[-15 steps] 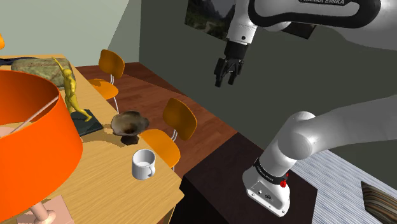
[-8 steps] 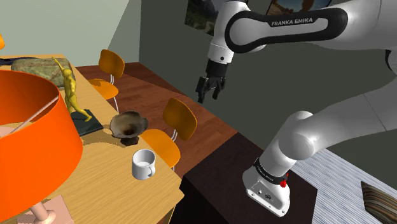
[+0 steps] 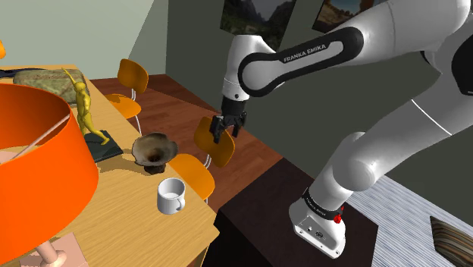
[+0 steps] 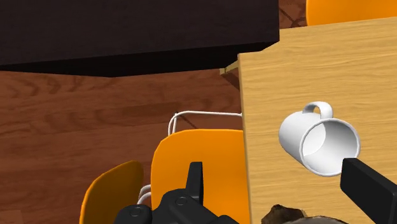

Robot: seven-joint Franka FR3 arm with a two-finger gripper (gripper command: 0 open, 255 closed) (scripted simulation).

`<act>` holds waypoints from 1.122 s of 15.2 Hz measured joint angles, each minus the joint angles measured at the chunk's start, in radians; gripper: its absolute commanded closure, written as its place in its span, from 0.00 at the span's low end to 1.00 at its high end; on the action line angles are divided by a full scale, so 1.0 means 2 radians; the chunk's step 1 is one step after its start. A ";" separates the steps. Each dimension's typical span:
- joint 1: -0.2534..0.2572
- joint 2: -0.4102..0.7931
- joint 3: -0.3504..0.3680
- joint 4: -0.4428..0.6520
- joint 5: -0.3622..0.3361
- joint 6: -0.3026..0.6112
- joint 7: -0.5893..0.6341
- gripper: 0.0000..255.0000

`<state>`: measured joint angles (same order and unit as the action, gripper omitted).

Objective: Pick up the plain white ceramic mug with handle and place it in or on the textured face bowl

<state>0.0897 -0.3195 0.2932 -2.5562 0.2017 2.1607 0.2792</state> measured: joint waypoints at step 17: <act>0.057 0.351 0.019 0.124 -0.151 0.214 0.176 0.00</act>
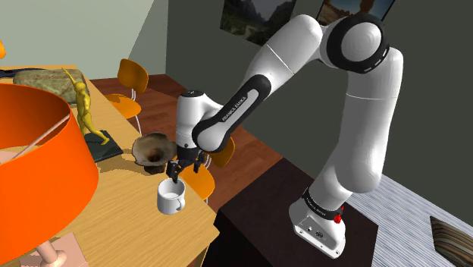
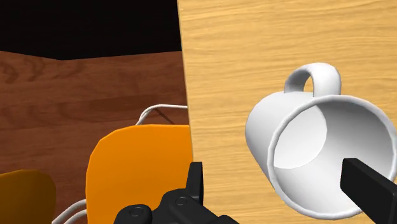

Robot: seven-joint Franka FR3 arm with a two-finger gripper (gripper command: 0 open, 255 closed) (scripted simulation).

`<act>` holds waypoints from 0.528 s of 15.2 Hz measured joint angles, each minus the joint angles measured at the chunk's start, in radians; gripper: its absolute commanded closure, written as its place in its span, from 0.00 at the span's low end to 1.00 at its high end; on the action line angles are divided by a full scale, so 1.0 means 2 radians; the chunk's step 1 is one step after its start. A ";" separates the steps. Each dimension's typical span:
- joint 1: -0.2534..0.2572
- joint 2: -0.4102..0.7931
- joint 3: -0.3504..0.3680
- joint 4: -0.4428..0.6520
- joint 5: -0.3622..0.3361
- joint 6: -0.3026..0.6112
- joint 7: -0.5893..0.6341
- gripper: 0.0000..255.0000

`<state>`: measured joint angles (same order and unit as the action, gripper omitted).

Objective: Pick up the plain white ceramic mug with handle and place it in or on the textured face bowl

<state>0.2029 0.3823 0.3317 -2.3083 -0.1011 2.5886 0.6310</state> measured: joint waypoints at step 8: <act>0.028 0.076 -0.027 0.029 -0.033 0.045 0.026 0.00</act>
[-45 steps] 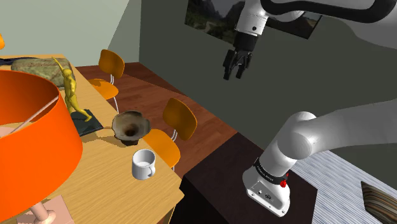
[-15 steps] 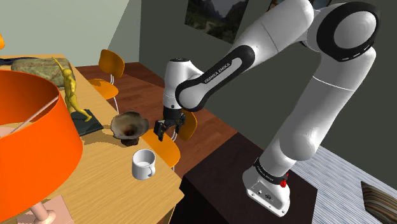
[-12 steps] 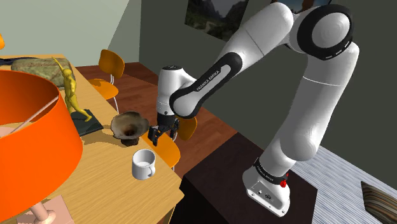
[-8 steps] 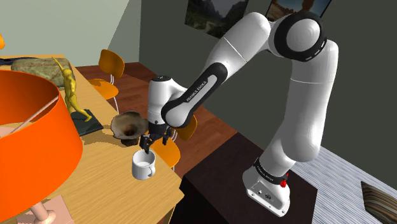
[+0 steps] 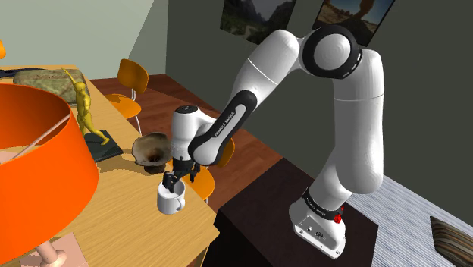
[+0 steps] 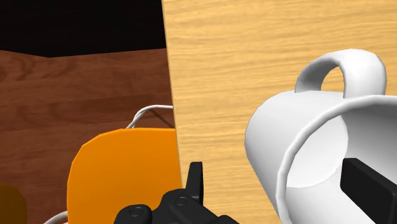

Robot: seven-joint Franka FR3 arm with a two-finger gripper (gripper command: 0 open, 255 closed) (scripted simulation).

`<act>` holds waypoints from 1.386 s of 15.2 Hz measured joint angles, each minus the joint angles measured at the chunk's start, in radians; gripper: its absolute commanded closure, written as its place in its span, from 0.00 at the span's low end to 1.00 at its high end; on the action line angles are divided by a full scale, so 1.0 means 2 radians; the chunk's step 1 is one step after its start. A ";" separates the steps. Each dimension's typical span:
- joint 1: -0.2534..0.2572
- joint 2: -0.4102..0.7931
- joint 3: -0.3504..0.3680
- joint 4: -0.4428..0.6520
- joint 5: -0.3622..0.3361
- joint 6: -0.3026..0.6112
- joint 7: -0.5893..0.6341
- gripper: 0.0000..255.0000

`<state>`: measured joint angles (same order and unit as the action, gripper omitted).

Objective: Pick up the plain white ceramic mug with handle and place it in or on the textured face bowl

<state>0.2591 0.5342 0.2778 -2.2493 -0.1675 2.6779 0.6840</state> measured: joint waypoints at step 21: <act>0.000 -0.004 0.001 -0.003 0.001 -0.001 0.001 1.00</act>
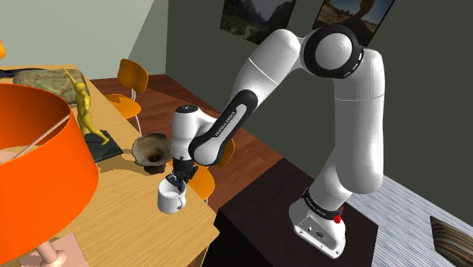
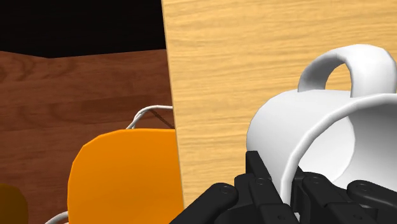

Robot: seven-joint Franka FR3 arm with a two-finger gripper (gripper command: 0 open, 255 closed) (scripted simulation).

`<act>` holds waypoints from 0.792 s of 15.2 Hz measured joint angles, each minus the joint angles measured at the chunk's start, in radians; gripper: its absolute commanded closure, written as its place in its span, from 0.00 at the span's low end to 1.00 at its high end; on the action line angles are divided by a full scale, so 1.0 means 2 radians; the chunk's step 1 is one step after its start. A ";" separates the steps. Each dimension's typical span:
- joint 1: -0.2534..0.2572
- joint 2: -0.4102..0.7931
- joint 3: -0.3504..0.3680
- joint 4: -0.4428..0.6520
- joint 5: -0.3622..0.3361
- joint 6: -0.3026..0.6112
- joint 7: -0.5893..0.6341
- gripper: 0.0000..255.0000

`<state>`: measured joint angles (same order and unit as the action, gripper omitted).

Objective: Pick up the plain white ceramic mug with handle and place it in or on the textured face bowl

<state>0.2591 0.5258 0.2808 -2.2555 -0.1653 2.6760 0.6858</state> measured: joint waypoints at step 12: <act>-0.025 -0.078 0.030 -0.015 0.035 -0.062 -0.023 1.00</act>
<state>0.2091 0.3695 0.3400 -2.2852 -0.0962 2.5525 0.6400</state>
